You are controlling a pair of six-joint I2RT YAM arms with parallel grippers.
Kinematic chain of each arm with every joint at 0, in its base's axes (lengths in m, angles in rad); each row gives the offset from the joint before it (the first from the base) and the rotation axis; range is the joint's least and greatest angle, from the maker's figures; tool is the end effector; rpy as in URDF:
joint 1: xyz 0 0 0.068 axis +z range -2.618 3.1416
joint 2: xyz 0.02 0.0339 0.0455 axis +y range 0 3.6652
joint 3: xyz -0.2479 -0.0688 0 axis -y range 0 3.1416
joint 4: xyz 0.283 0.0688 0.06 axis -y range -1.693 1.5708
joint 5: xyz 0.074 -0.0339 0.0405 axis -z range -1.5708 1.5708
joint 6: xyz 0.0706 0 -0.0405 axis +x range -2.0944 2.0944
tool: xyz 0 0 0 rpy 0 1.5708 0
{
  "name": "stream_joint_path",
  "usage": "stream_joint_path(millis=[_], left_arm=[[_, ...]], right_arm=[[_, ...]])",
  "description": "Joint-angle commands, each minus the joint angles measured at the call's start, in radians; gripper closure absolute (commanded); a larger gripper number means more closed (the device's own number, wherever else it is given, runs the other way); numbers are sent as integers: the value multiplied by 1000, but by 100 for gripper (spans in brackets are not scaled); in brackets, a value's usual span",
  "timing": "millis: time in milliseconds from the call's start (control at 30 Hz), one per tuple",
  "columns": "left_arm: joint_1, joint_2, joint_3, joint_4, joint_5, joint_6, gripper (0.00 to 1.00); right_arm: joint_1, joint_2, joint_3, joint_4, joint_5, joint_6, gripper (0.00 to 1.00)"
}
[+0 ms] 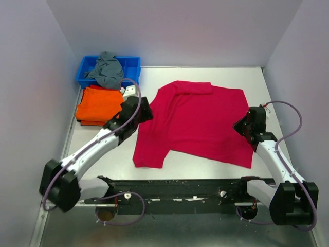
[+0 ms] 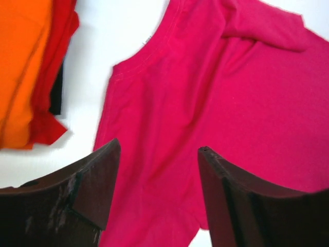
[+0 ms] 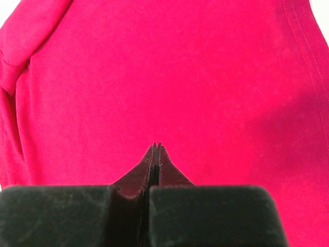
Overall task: Fold and stack the t-shirts
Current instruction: Flatten out the tshirt
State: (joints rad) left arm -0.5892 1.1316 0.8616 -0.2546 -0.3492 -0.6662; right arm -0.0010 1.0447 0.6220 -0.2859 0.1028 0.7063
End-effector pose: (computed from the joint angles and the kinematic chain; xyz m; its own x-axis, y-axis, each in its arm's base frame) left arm 0.2835 -0.1604 0.2499 -0.4979 -0.3657 -0.7864 -0.0404 0.9156 -0.4002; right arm 0.2877 -0.0075 0.1726 -0.4439 0.6460 -0.6210 0.4824 0.7563 0.4420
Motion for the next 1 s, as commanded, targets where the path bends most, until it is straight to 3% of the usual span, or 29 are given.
stream_joint_path(millis=[0, 100, 200, 733, 833, 967], left_arm=[[65, 248, 118, 228, 167, 114, 28], [87, 428, 227, 304, 216, 160, 31], [132, 603, 382, 287, 274, 181, 42], [269, 1155, 960, 155, 536, 178, 42], [270, 1235, 1077, 60, 520, 174, 42], [272, 1278, 1120, 8, 483, 175, 42]], right_arm=[[1, -3, -48, 116, -2, -18, 98], [1, -12, -67, 136, 2, -15, 98], [1, -29, -109, 188, -23, -13, 98], [1, 12, -137, 240, -72, -7, 98], [1, 29, -133, 243, -74, -1, 98], [1, 46, -127, 238, -77, -4, 98]])
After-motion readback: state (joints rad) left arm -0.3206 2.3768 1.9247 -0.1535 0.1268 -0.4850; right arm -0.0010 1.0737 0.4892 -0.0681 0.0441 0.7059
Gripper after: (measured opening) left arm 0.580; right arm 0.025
